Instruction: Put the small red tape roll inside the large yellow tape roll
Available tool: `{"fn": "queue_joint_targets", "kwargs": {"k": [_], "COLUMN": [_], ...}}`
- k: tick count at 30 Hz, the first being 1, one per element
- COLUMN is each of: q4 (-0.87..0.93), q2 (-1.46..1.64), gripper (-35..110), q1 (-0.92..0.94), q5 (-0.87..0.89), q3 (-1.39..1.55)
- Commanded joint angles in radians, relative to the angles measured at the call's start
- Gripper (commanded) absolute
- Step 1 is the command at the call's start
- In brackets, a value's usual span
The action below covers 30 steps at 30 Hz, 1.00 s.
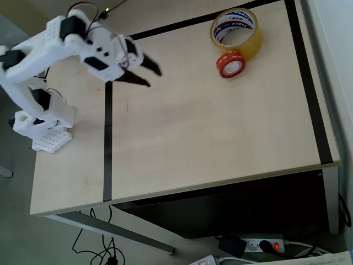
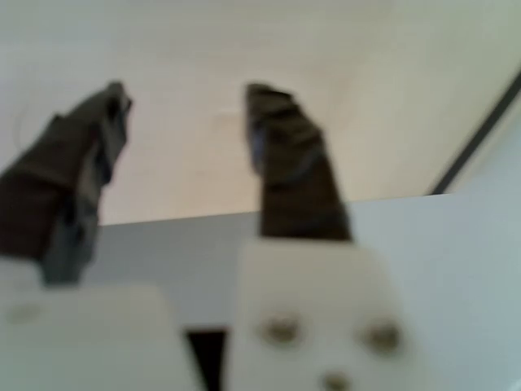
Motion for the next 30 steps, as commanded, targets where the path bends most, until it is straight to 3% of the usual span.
{"fn": "queue_joint_targets", "kwargs": {"k": [1,6,9,13,30], "q4": [0.069,0.156,0.267,0.239,-0.215], "q2": [-0.069,-0.305,-0.551,-0.661,-0.831], "gripper": [18,0,0,0,0], "q1": [-0.008,-0.020,-0.028,-0.063,-0.166], "q5": [-0.021,-0.017,-0.021,-0.035,-0.089], "q3": [-0.308,-0.603,-0.968,-1.068,-1.071]}}
